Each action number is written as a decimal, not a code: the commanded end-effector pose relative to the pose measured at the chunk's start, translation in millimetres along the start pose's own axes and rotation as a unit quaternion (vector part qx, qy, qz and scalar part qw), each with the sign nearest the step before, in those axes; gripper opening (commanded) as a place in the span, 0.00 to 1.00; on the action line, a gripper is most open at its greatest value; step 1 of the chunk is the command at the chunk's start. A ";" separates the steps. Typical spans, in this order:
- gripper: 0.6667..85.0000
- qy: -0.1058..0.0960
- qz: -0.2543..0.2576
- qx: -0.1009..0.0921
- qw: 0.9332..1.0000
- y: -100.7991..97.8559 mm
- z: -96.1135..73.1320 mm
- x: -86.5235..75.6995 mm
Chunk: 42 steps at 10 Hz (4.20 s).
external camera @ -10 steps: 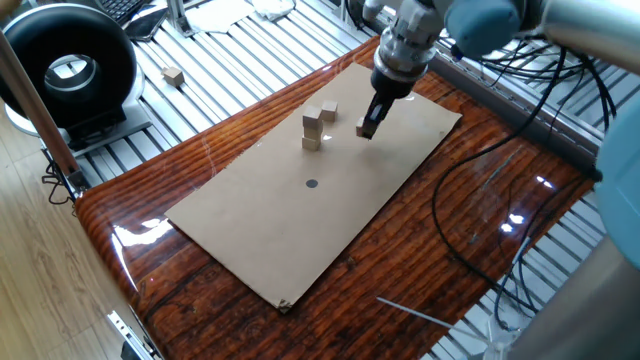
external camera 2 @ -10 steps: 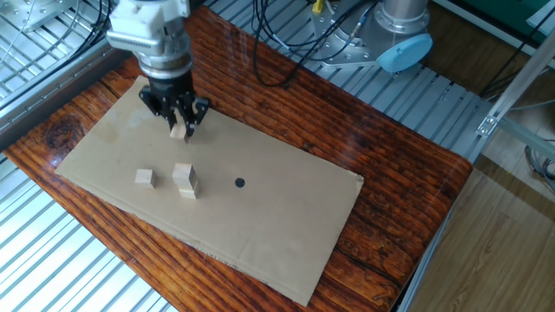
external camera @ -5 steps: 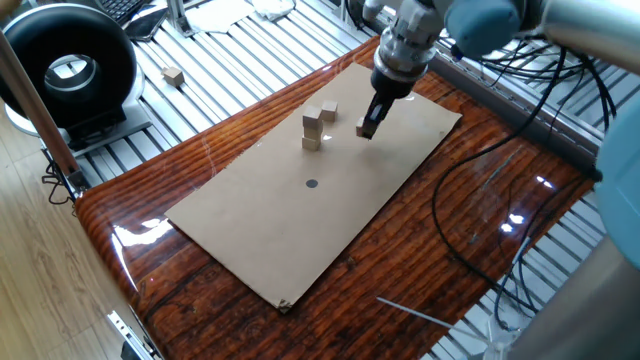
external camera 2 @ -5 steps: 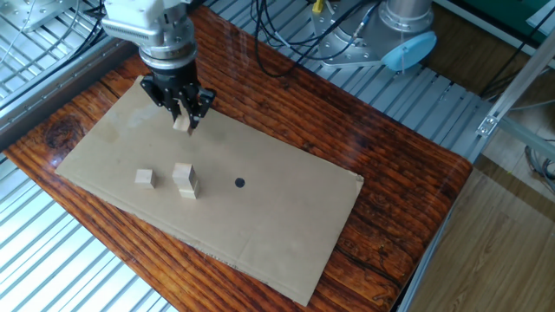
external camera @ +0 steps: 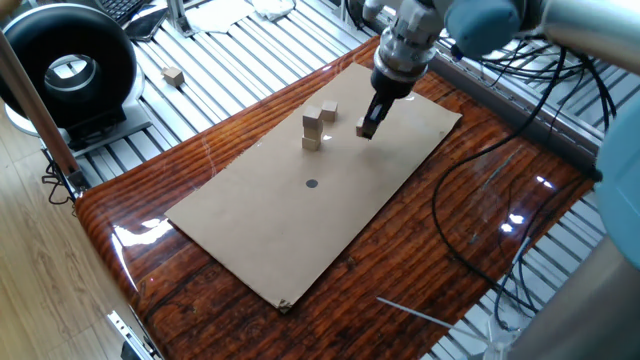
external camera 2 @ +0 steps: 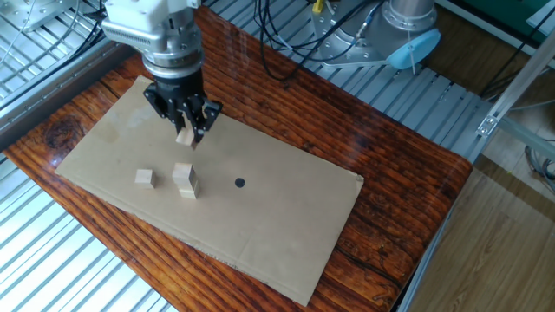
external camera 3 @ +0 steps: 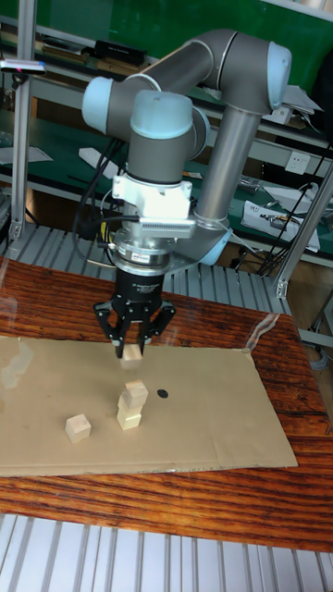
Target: Stack the blocks in a vertical line of five
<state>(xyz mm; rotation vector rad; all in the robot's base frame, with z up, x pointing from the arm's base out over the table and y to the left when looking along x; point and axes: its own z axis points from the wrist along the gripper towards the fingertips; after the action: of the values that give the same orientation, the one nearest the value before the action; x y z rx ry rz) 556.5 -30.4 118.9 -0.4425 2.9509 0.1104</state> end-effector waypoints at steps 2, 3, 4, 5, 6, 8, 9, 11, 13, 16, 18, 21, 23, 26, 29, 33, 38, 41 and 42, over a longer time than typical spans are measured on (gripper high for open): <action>0.15 -0.033 -0.003 -0.003 0.999 12.9 -2.1 -31.8; 0.15 -0.040 -0.007 -0.001 0.999 12.9 -1.9 -37.4; 0.15 -0.047 -0.011 -0.001 0.999 13.1 -1.8 -42.0; 0.15 -0.054 -0.017 -0.001 0.998 12.9 -0.8 -47.1; 0.15 -0.057 -0.028 0.002 0.998 10.5 1.3 -51.4; 0.15 -0.053 -0.067 0.016 0.996 3.2 5.8 -54.4; 0.15 -0.045 -0.085 0.025 0.995 -0.2 7.5 -52.1; 0.14 -0.042 -0.087 0.025 0.995 1.2 9.7 -51.6; 0.13 -0.035 -0.091 0.020 0.995 1.6 11.2 -47.5; 0.13 -0.028 -0.097 0.020 0.995 -2.5 12.8 -41.9; 0.13 -0.031 -0.089 0.016 0.995 -0.5 14.4 -42.2; 0.13 -0.034 -0.087 0.014 0.996 1.3 15.1 -43.2; 0.13 -0.034 -0.087 0.014 0.996 2.1 15.5 -43.0; 0.13 -0.036 -0.087 0.015 0.995 2.1 17.0 -43.4; 0.13 -0.039 -0.086 0.016 0.995 2.3 18.8 -43.8; 0.16 -0.041 -0.087 0.016 0.995 2.2 18.8 -44.3; 0.28 -0.040 -0.091 0.014 0.995 2.6 19.0 -43.0; 0.49 -0.041 -0.099 0.007 0.994 4.2 19.8 -42.1; 0.63 -0.040 -0.103 0.007 0.994 3.8 20.1 -41.4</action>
<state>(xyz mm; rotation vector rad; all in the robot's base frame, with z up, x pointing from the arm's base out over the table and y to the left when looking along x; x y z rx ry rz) 597.4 -14.5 105.1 -0.7098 2.8137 0.0594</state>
